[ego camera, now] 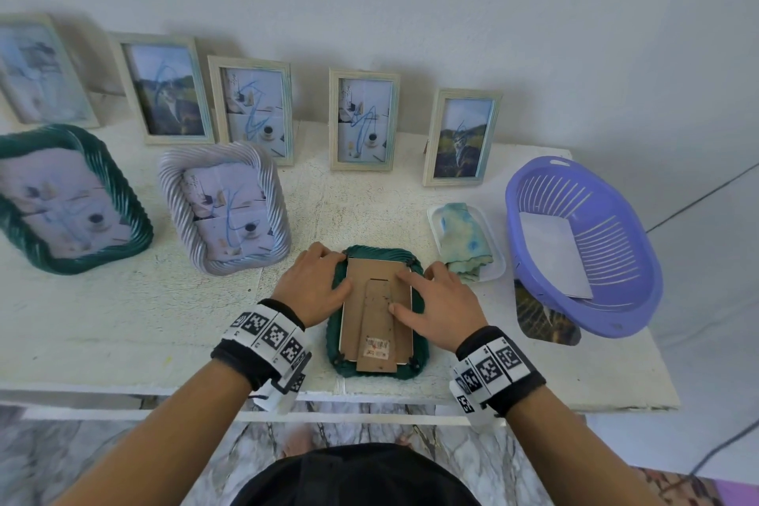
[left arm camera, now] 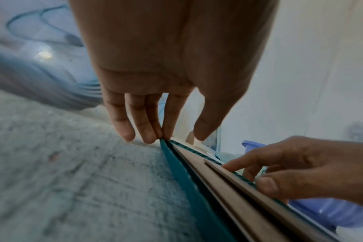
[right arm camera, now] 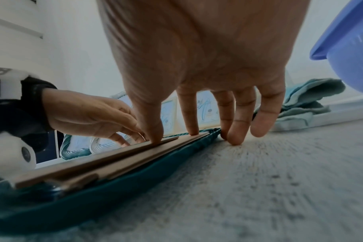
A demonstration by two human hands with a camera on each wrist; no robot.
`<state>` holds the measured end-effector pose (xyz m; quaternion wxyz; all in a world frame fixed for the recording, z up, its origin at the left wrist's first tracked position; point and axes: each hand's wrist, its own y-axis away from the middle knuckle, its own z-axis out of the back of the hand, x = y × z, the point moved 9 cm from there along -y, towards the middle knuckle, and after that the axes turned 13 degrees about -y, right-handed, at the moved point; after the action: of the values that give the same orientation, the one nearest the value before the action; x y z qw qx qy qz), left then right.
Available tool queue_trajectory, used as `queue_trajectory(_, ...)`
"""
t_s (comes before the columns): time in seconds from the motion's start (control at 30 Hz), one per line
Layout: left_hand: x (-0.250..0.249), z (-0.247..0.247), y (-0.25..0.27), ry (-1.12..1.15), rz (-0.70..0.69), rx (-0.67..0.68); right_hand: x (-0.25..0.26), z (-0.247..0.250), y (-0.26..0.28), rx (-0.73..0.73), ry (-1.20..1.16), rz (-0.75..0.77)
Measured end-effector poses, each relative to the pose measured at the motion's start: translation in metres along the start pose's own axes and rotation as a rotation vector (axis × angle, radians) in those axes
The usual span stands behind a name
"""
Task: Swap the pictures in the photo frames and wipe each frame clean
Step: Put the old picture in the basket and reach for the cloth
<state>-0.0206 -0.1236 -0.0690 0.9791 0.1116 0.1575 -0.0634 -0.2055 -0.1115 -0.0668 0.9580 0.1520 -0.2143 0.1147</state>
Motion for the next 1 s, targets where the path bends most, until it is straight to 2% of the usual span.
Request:
queue_trajectory(0.13,0.007,0.004,-0.005,0.263,0.065,-0.029,-0.001,0.0,0.0,0.005,-0.026,0.004)
queue_trajectory(0.27,0.018,-0.002,-0.008,0.554,0.122,0.089,-0.001,-0.001,-0.002,0.017,-0.042,0.014)
queue_trajectory(0.4,0.024,-0.006,-0.009,0.639,0.148,0.116,0.0,-0.002,-0.003,0.008,-0.047,0.04)
queue_trajectory(0.57,0.023,-0.008,-0.01,0.659,0.141,0.101,-0.002,-0.003,-0.004,0.004,-0.039,0.041)
queue_trajectory(0.77,0.017,-0.008,-0.01,0.576,0.09,0.074,0.0,-0.002,-0.003,0.008,-0.031,0.039)
queue_trajectory(0.9,0.021,-0.006,-0.007,0.405,0.061,0.001,-0.001,0.0,-0.002,0.003,-0.009,0.024)
queue_trajectory(1.0,0.024,-0.005,0.0,0.301,0.114,-0.051,0.003,-0.001,0.004,-0.032,0.081,-0.007)
